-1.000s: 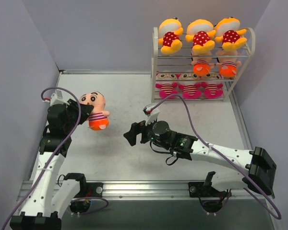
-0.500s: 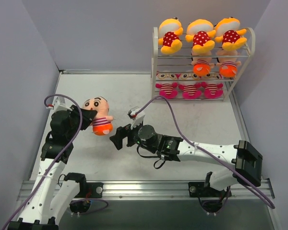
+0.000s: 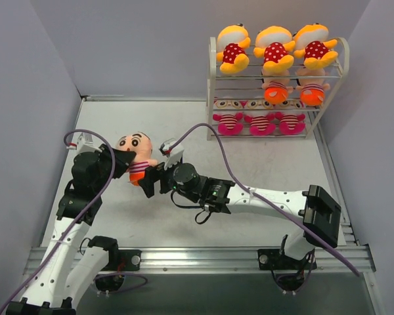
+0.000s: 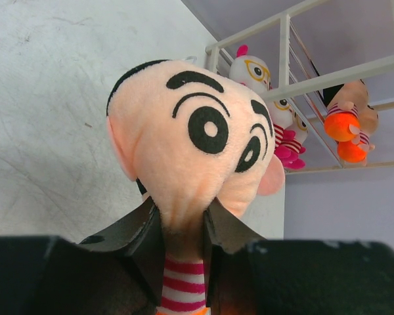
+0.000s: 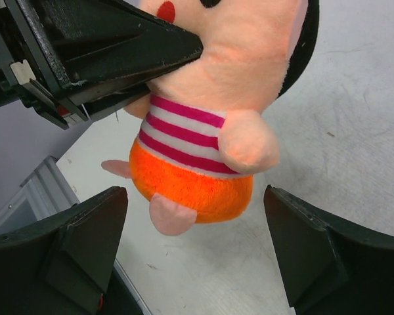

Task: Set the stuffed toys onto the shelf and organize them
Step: Pass the stuffed toy from the left arm to the right

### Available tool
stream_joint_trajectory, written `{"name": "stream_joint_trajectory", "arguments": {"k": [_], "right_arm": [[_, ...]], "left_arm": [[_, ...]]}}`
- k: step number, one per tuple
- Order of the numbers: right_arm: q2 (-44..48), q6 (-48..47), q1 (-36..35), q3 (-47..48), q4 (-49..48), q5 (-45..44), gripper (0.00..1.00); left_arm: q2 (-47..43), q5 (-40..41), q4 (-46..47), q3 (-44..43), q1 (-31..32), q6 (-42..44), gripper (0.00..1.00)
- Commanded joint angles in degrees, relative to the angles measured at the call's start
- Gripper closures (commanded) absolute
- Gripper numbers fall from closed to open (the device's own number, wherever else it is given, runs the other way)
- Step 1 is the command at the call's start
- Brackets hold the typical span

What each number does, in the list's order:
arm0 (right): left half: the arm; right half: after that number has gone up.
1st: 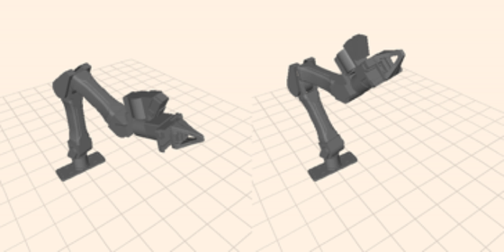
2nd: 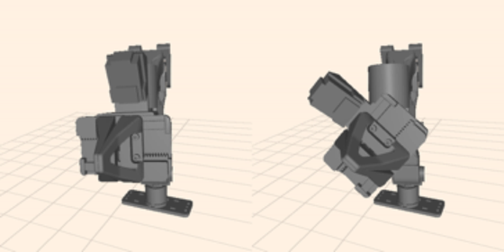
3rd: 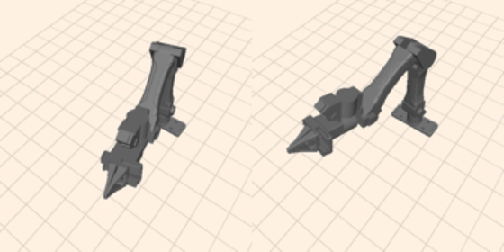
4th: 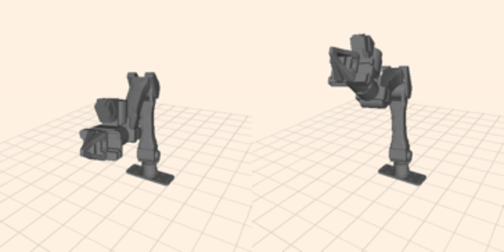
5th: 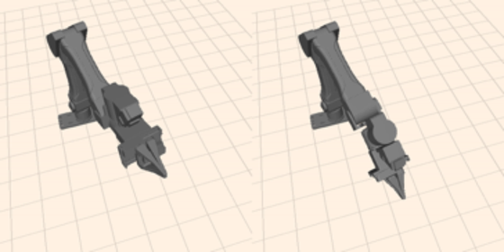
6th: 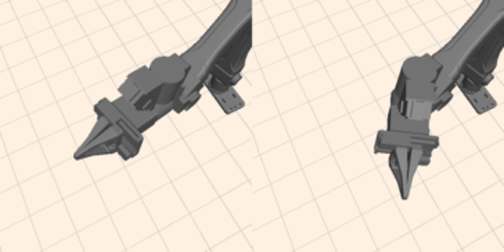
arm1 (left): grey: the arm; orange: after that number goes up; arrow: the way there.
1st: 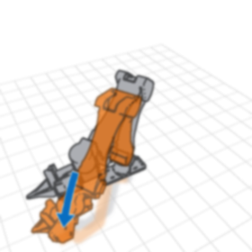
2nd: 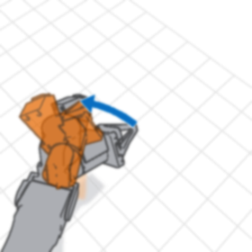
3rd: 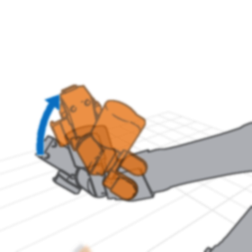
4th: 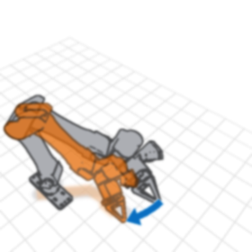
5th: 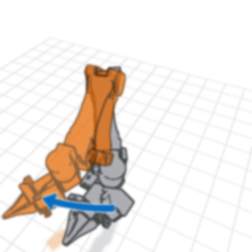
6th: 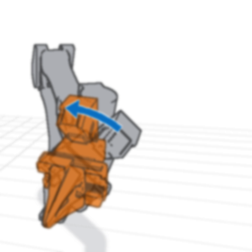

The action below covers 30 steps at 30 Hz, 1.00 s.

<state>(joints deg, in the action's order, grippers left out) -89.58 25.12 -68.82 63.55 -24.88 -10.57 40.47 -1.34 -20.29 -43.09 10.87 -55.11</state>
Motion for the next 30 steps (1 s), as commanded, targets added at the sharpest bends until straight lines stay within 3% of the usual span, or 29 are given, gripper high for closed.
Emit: {"name": "stream_joint_trajectory", "arguments": {"k": [1,11,16,22,25,26,29,30], "right_arm": [[-1.1,-1.1,-0.6,3.5,0.4,-1.2,0.14],[-3.8,-1.0,-0.6,5.5,1.7,0.5,0.23],[-4.1,-1.3,-0.6,6.0,1.6,0.3,0.32],[-3.8,-1.9,-0.8,6.1,2.2,-0.2,0.61],[-2.8,-2.2,-0.6,5.4,2.7,-0.5,0.76],[-2.6,-2.4,-0.7,5.2,2.8,-0.6,0.86],[-1.5,-2.6,-0.6,4.3,3.3,-0.5,1.00],[-1.2,-2.7,-0.4,4.0,3.4,-0.5,1.00]], "left_arm": [[-0.3,2.5,3.5,-1.4,0.6,0.0,0.83],[-0.2,4.5,4.1,-1.4,2.8,0.4,0.83],[0.0,6.3,4.3,-1.2,4.6,0.5,0.83],[0.8,9.3,4.6,-1.5,8.1,1.7,0.82],[1.6,9.8,4.8,-2.1,9.2,3.2,0.77],[1.8,9.8,4.8,-2.3,9.3,3.6,0.75],[2.5,9.6,4.7,-2.7,9.4,5.4,0.70],[2.7,9.5,4.8,-2.9,9.4,5.9,0.67]]}}
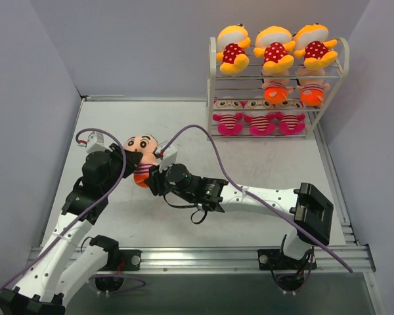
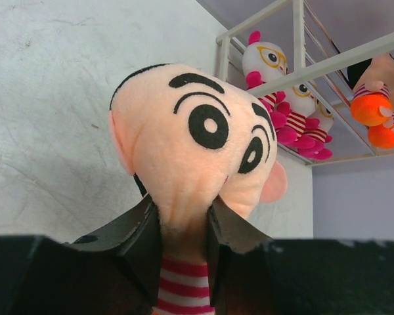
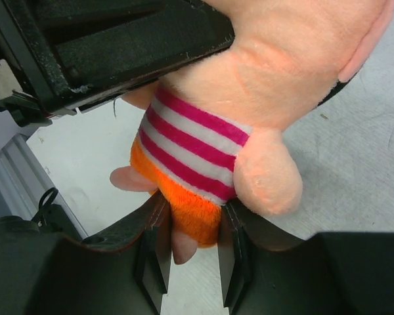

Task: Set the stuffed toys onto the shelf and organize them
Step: Pass the stuffed toy from the left arm to the right

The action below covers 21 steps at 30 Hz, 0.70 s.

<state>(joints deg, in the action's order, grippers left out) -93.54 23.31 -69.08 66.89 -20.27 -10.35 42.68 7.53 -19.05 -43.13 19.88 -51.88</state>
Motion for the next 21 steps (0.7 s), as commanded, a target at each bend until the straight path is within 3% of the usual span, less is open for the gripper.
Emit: {"name": "stream_joint_trajectory", "arguments": {"k": [1,10,17,21], "right_arm": [[3.3,-0.9,-0.1,0.5,-0.8,-0.8,1.00],[7.7,-0.9,2.5,-4.0,0.4,0.2,1.00],[13.1,-1.0,5.4,-9.2,2.7,0.9,1.00],[17.1,-1.5,7.5,-12.4,5.4,0.9,1.00]], "left_arm": [[0.7,0.5,3.4,-3.0,0.4,3.6,0.65],[3.6,-2.1,1.8,-7.4,0.4,11.3,0.21],[4.9,-2.0,-1.4,-12.0,0.0,15.7,0.04],[5.1,-2.3,-3.4,-14.5,-1.2,18.2,0.03]]}}
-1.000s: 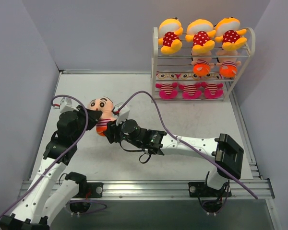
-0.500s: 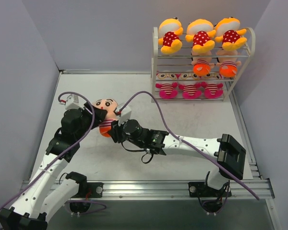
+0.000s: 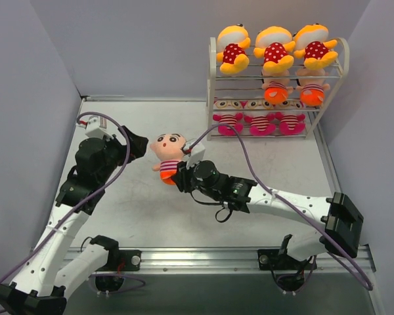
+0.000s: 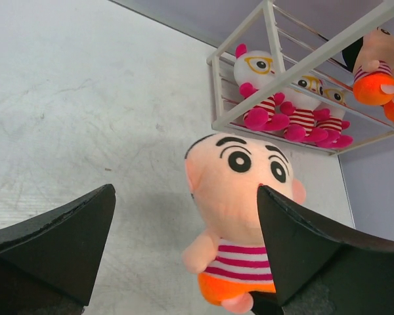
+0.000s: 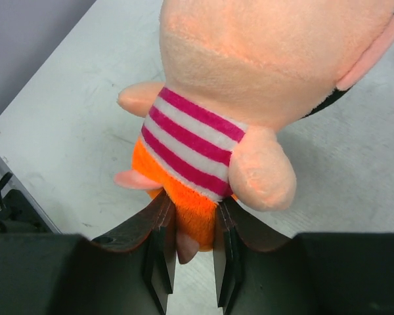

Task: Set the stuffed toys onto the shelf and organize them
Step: Pass the stuffed toy from the left arm to the right, then place the stuffed toy onto shelf

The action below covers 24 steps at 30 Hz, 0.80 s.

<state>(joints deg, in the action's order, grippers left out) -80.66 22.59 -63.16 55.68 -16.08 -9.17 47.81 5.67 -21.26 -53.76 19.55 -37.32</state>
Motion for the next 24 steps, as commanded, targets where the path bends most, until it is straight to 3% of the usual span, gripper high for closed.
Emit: {"name": "stream_joint_trajectory", "arguments": {"k": [1,6,10,18,24], "right_arm": [[6.0,-1.0,2.2,-1.7,1.8,-0.2,1.00],[11.6,-2.4,7.8,-5.4,5.9,1.6,1.00],[16.1,-4.5,11.9,-5.8,9.8,2.8,1.00],[18.4,-9.1,22.1,-1.5,19.0,6.1,1.00],[17.3,-10.6,29.5,2.6,23.9,7.7,1.00]], "left_arm": [[0.1,-0.7,-1.9,-4.2,-1.7,5.0,0.03],[0.3,-3.3,-4.5,-5.5,-5.8,9.6,0.03],[0.2,-9.6,-7.1,-4.9,-13.3,13.2,0.03],[-1.1,-1.7,-12.6,-2.8,-12.3,21.8,0.03],[-2.3,-4.1,-8.5,3.8,-11.5,22.3,0.03]]}}
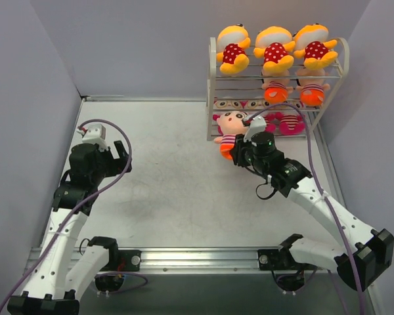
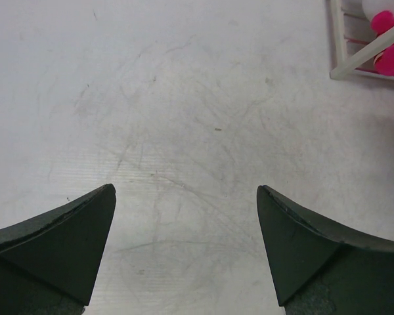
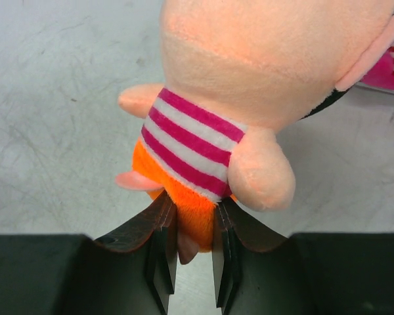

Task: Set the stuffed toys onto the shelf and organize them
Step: Place the stuffed toy onto shelf

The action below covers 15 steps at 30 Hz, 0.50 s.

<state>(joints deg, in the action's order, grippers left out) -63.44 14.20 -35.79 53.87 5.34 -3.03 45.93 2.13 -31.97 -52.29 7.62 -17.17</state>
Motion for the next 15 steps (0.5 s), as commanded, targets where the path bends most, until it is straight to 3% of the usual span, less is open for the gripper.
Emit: {"name": "stream_joint_trajectory", "arguments": {"k": [1,6,9,15], "right_arm": [[0.1,-2.5,2.8,5.4,2.8,1.6,1.00],[-0.5,-4.1,7.8,7.3,2.7,2.5,1.00],[-3.0,-5.1,11.9,8.9,1.1,8.0,1.00],[-8.8,-6.6,14.1,14.6,-2.0,10.1,1.00]], "left_arm": [[-0.1,-0.8,2.3,2.6,0.5,2.1,0.03],[1.2,0.0,1.6,2.0,1.3,2.7,0.03],[1.0,-0.2,1.6,2.2,1.4,2.8,0.04],[0.8,-0.2,1.3,2.6,1.6,2.7,0.03]]}}
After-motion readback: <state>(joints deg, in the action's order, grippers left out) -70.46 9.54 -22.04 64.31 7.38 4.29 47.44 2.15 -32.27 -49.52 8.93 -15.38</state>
